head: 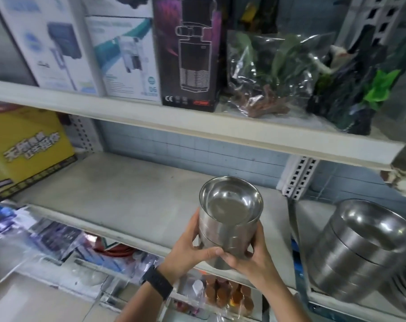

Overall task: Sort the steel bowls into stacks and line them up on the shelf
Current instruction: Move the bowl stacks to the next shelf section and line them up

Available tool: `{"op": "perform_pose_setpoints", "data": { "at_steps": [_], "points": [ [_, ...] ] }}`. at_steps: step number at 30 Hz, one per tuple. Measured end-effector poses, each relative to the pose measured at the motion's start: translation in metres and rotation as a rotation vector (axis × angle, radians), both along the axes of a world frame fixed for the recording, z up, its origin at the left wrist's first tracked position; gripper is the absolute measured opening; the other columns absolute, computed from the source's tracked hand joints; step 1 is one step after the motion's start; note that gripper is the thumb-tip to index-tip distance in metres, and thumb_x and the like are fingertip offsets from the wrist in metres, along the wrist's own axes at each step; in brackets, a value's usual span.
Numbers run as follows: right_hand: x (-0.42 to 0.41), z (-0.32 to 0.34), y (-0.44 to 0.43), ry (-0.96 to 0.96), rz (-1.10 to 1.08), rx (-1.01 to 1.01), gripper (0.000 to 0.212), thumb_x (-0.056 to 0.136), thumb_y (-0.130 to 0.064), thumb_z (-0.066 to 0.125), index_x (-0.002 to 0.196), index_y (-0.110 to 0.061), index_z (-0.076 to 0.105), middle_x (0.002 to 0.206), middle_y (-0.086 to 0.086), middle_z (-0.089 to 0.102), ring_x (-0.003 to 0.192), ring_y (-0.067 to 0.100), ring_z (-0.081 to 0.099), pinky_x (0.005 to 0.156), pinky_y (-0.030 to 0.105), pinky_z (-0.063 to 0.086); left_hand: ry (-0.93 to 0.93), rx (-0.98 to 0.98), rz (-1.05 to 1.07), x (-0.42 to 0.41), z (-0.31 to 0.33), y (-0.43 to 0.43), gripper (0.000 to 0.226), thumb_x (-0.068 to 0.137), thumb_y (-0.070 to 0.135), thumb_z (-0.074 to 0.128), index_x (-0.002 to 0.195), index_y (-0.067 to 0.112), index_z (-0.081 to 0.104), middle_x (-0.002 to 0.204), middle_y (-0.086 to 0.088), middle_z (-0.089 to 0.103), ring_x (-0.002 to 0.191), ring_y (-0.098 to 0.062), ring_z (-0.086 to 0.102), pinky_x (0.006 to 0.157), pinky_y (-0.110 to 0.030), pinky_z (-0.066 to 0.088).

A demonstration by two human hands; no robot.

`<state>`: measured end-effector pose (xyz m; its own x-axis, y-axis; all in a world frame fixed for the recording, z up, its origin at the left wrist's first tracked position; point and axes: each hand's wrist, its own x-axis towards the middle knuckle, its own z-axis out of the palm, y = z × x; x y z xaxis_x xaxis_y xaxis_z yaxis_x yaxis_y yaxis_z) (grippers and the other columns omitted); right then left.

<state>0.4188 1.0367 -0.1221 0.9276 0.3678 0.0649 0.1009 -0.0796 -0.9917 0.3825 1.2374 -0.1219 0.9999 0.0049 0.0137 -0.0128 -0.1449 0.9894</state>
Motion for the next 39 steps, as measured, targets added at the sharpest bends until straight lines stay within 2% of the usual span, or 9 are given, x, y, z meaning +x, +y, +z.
{"op": "perform_pose_setpoints", "data": {
  "at_steps": [5,9,16,20,24,28,31,37,39],
  "points": [
    [-0.004,0.008,0.043,0.007,0.065,0.019,0.116,0.056,-0.039,0.1,0.146,-0.049,0.027,0.135,-0.024,0.054,0.127,0.003,0.054,0.098,0.035,0.056,-0.018,0.021,0.062,-0.015,0.007,0.041,0.092,0.076,0.028,0.088,0.15,0.029,0.035,0.142,0.006,0.055,0.135,-0.014,0.05,0.108,-0.048,0.048],
    [-0.009,0.013,0.085,-0.011,0.094,0.014,0.116,0.055,-0.042,0.099,0.147,-0.047,0.027,0.131,-0.028,0.055,0.127,0.0,0.054,0.1,0.041,0.055,-0.04,0.027,0.087,-0.027,0.01,0.081,0.089,0.076,0.028,0.088,0.149,0.024,0.036,0.14,0.003,0.057,0.134,-0.016,0.052,0.108,-0.051,0.047],
    [-0.034,0.013,0.174,-0.028,0.084,-0.011,0.115,0.061,-0.029,0.099,0.15,-0.044,0.027,0.14,-0.018,0.053,0.133,0.009,0.051,0.1,0.049,0.054,-0.078,-0.025,0.049,-0.052,0.012,0.172,0.091,0.081,0.013,0.083,0.153,0.031,0.031,0.144,0.008,0.055,0.135,-0.012,0.051,0.104,-0.032,0.05],
    [-0.048,0.019,0.223,-0.07,0.085,-0.039,0.112,0.063,-0.03,0.098,0.149,-0.043,0.027,0.139,-0.021,0.051,0.133,0.005,0.049,0.101,0.048,0.053,-0.095,-0.021,0.055,-0.065,0.015,0.223,0.094,0.079,0.017,0.085,0.154,0.031,0.029,0.146,0.005,0.053,0.135,-0.015,0.05,0.106,-0.036,0.049],
    [-0.053,0.02,0.263,-0.098,0.107,-0.054,0.105,0.07,-0.014,0.093,0.148,-0.042,0.028,0.138,-0.025,0.051,0.131,-0.001,0.048,0.1,0.043,0.054,-0.102,-0.007,0.086,-0.072,0.015,0.263,0.099,0.074,0.032,0.088,0.153,0.035,0.029,0.145,0.005,0.054,0.135,-0.017,0.051,0.109,-0.04,0.046],
    [-0.049,0.018,0.294,-0.111,0.134,-0.06,0.105,0.072,-0.009,0.091,0.149,-0.04,0.028,0.137,-0.023,0.052,0.13,0.0,0.05,0.097,0.044,0.056,-0.085,-0.009,0.135,-0.076,0.012,0.292,0.103,0.07,0.035,0.09,0.151,0.039,0.027,0.146,0.009,0.053,0.136,-0.014,0.049,0.111,-0.045,0.043],
    [-0.042,0.019,0.316,-0.117,0.174,-0.03,0.104,0.07,-0.012,0.092,0.147,-0.043,0.029,0.134,-0.026,0.053,0.129,-0.001,0.05,0.096,0.044,0.056,-0.072,-0.008,0.175,-0.077,0.015,0.311,0.102,0.071,0.033,0.09,0.151,0.036,0.027,0.145,0.009,0.053,0.137,-0.012,0.048,0.114,-0.045,0.042],
    [-0.027,0.024,0.357,-0.106,0.261,0.029,0.108,0.063,-0.034,0.097,0.146,-0.047,0.028,0.131,-0.029,0.053,0.126,-0.006,0.05,0.095,0.039,0.057,-0.063,0.024,0.244,-0.076,0.02,0.344,0.1,0.073,0.028,0.089,0.152,0.035,0.027,0.146,0.004,0.053,0.137,-0.017,0.049,0.111,-0.052,0.043],
    [-0.023,0.024,0.37,-0.085,0.289,0.042,0.109,0.063,-0.033,0.097,0.146,-0.046,0.028,0.132,-0.028,0.052,0.126,-0.006,0.05,0.095,0.039,0.057,-0.062,0.038,0.259,-0.075,0.021,0.356,0.101,0.073,0.029,0.089,0.152,0.035,0.027,0.146,0.003,0.053,0.137,-0.018,0.049,0.111,-0.052,0.043]
  ]
}}
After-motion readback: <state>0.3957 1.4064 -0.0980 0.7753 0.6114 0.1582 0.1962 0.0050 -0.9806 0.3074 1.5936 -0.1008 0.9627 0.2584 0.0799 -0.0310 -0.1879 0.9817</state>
